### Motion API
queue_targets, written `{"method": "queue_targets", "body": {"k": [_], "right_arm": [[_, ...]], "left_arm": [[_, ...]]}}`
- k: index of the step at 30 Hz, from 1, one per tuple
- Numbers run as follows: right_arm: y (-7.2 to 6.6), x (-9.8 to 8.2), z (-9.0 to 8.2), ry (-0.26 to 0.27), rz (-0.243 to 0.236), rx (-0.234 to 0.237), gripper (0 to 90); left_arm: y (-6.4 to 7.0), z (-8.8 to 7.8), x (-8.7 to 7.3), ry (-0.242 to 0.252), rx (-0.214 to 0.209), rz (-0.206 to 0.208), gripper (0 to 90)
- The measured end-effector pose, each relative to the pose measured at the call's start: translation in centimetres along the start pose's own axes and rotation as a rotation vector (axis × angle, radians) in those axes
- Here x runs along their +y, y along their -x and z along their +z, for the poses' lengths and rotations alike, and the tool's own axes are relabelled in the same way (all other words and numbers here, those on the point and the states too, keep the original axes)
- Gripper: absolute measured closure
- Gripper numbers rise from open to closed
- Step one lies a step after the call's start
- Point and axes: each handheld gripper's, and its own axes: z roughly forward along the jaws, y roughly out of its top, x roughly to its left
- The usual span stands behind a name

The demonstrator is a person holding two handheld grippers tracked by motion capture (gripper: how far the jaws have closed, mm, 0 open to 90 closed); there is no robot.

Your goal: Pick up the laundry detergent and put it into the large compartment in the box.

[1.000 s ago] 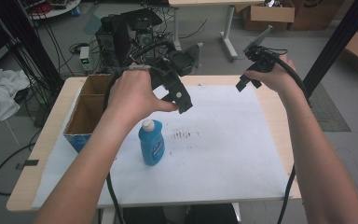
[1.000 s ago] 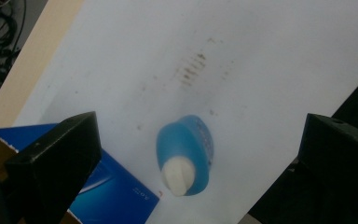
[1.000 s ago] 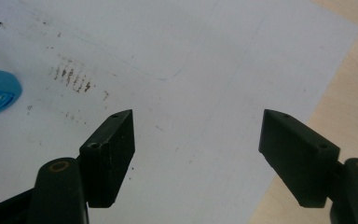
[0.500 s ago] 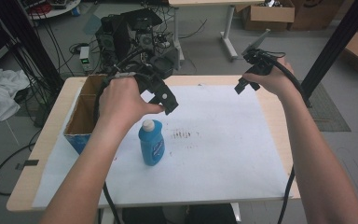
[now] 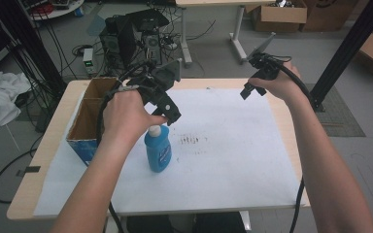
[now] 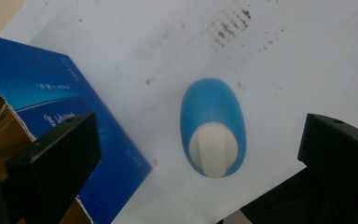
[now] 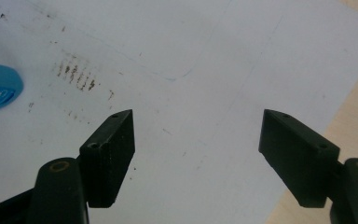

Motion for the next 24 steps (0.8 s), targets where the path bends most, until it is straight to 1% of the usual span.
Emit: {"method": "queue_targets", "body": {"k": [4,8,13,14,18,19,22,23,24], "right_arm": [[0.0,0.0,0.2,-0.002,-0.004,0.000,27.0],[-0.1,0.0,0.4,-0.003,-0.003,0.001,27.0],[-0.2,0.1,0.5,-0.005,-0.004,0.002,27.0],[-0.2,0.1,0.5,-0.004,-0.005,-0.001,27.0],[-0.3,0.0,0.5,-0.003,-0.002,0.000,27.0],[-0.2,0.0,0.6,-0.005,-0.010,-0.003,27.0],[-0.2,0.0,0.6,-0.005,-0.009,-0.004,27.0],[-0.2,0.0,0.6,-0.003,-0.010,-0.003,27.0],[-0.3,0.0,0.6,-0.004,-0.008,-0.002,27.0]], "left_arm": [[0.1,0.5,-0.1,-0.007,-0.004,-0.006,0.1],[0.3,1.4,-0.3,-0.019,-0.010,-0.008,0.1],[0.4,2.1,-0.4,-0.029,-0.016,-0.007,0.1],[0.4,2.4,-0.5,-0.034,-0.020,-0.002,0.1],[0.5,3.0,-0.6,-0.036,-0.026,-0.007,0.1],[0.5,3.0,-0.6,-0.036,-0.026,-0.007,0.1],[0.6,3.6,-0.6,-0.051,-0.024,-0.003,0.1],[0.6,3.6,-0.6,-0.051,-0.024,-0.003,0.1],[0.7,4.0,-0.7,-0.054,-0.029,-0.003,0.1]]}}
